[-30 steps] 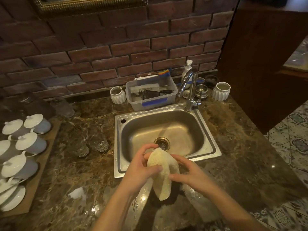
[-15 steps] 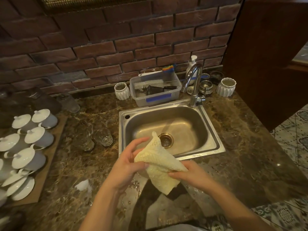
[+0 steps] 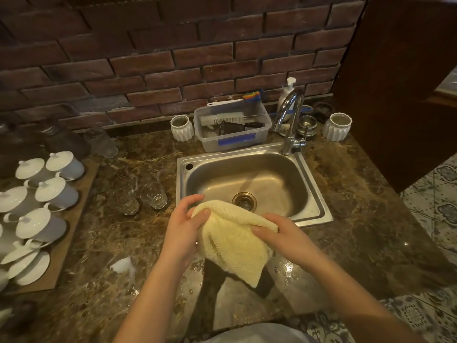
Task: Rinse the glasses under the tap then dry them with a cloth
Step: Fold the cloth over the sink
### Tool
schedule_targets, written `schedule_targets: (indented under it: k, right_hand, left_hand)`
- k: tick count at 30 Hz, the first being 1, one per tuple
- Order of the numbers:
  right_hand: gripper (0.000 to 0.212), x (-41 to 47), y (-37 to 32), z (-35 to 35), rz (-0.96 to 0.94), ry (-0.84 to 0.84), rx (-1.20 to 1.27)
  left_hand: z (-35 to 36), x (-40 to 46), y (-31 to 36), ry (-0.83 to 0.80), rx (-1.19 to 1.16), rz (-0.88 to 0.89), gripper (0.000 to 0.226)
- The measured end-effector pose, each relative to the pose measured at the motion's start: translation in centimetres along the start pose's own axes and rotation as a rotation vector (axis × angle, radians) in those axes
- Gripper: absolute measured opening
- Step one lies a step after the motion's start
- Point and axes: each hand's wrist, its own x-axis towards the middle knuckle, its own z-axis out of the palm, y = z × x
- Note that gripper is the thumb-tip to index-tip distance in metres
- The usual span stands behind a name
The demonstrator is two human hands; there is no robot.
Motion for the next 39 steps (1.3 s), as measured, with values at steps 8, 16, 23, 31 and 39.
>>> schedule_targets:
  k: [8, 16, 23, 31, 39]
  right_hand:
    - [0.044, -0.2, 1.6, 0.0, 0.286, -0.118, 0.498]
    - [0.032, -0.4, 1.3, 0.4, 0.23, -0.135, 0.595]
    - [0.028, -0.4, 0.7, 2.3, 0.229, 0.213, 0.132]
    - [0.046, -0.5, 0.8, 6.8, 0.451, -0.003, 0.485]
    - [0.029, -0.8, 0.3, 6.2, 0.156, 0.272, 0.325]
  left_hand:
    - [-0.2, 0.8, -1.2, 0.177, 0.064, -0.006, 0.025]
    - [0.0, 0.3, -1.6, 0.179, -0.059, -0.203, 0.022]
    - [1.7, -0.3, 0.8, 0.092, -0.31, -0.262, 0.026]
    - [1.9, -0.4, 0.9, 0.096, -0.392, -0.266, 0.03]
    - [0.1, -0.2, 0.5, 0.187, -0.352, -0.214, 0.032]
